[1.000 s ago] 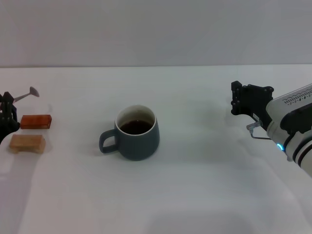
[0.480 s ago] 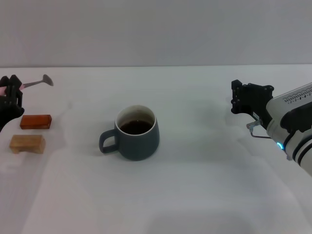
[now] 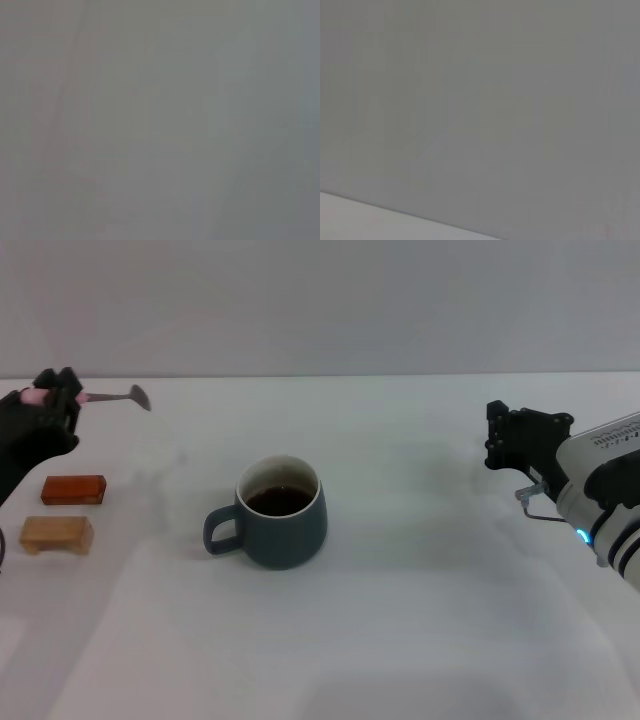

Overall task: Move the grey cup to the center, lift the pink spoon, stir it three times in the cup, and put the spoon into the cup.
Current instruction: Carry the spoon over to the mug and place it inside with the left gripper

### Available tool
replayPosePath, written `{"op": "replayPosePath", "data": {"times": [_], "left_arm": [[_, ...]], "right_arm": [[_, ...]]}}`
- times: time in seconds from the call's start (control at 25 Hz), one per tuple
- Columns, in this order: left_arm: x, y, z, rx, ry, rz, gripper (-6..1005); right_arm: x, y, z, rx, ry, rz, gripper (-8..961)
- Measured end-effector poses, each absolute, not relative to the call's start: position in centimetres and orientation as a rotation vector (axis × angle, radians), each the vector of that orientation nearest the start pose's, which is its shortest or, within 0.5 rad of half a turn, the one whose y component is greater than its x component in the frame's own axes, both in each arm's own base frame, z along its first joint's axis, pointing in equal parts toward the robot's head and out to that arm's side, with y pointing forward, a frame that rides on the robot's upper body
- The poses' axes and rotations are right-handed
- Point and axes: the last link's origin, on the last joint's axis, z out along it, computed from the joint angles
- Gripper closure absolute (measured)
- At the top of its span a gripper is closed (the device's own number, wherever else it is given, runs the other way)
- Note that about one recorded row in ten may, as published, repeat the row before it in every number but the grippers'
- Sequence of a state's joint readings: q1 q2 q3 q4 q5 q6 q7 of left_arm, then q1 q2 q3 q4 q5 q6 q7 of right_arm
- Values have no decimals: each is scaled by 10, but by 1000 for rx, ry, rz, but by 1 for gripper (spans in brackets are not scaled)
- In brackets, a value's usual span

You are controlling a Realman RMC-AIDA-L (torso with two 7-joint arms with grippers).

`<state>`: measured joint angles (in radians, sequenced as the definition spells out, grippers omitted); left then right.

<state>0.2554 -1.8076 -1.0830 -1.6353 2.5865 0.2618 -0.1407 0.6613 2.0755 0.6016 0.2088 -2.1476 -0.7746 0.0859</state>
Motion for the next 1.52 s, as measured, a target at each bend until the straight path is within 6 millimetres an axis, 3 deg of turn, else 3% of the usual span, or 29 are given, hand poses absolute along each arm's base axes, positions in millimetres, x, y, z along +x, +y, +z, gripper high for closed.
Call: {"op": "replayPosePath", "data": {"times": [0.32, 0.44, 0.72, 1.0, 1.52], "left_arm": [[-226, 265, 53, -1741, -867, -778, 854], [-192, 265, 46, -1907, -848, -626, 854], [-173, 267, 34, -1995, -841, -559, 854], [-159, 272, 21, -2075, -848, -499, 855], [-153, 289, 15, -2142, -848, -380, 855]], "right_arm": [[285, 393, -58, -1859, 572, 483, 954], [291, 396, -49, -1807, 589, 477, 954], [295, 398, -43, -1778, 587, 466, 955], [300, 398, -40, -1762, 593, 453, 954], [313, 388, -38, -1742, 614, 441, 954]]}}
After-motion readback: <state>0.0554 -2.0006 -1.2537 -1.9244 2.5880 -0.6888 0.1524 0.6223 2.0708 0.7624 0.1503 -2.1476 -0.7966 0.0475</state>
